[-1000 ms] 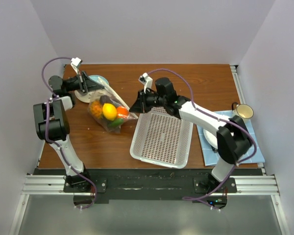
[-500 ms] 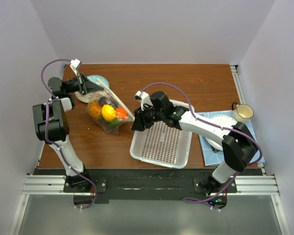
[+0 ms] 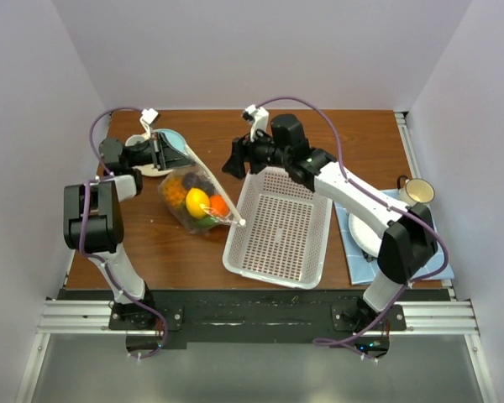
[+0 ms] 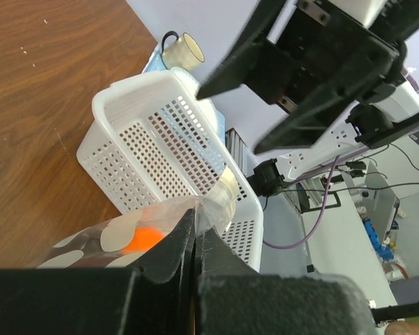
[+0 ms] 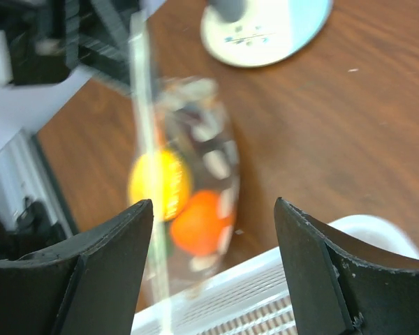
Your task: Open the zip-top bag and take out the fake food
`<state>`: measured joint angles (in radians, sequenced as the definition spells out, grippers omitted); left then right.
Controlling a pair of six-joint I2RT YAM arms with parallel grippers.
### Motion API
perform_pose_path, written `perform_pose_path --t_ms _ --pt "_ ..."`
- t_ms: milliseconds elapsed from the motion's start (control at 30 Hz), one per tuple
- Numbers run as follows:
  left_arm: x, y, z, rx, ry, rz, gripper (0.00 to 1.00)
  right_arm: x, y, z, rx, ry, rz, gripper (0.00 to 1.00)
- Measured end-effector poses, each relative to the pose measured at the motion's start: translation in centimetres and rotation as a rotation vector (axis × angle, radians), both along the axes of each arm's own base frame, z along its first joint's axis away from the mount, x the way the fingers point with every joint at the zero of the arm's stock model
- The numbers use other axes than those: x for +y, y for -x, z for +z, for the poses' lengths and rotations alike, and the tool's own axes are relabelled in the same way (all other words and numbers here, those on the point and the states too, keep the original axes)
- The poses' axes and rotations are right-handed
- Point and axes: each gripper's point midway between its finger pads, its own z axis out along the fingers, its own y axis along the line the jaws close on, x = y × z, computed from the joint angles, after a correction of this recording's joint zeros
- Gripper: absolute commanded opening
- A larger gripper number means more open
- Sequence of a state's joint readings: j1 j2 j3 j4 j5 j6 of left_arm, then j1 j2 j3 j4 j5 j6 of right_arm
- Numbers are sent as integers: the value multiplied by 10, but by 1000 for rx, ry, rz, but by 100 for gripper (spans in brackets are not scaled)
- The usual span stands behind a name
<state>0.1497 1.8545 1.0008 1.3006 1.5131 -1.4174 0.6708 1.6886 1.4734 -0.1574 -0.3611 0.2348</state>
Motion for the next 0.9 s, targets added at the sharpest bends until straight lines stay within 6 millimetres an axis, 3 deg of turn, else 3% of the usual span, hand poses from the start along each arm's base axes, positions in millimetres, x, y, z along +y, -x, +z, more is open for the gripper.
perform_pose_path --t_ms 133,300,900 --pt "0 2 -1 -2 0 2 0 -3 -20 -20 34 10 -30 65" --pt "0 2 -2 1 1 3 0 3 -8 -49 109 28 7 55" --pt "-7 3 -3 3 1 -17 1 19 17 -65 160 6 64 53"
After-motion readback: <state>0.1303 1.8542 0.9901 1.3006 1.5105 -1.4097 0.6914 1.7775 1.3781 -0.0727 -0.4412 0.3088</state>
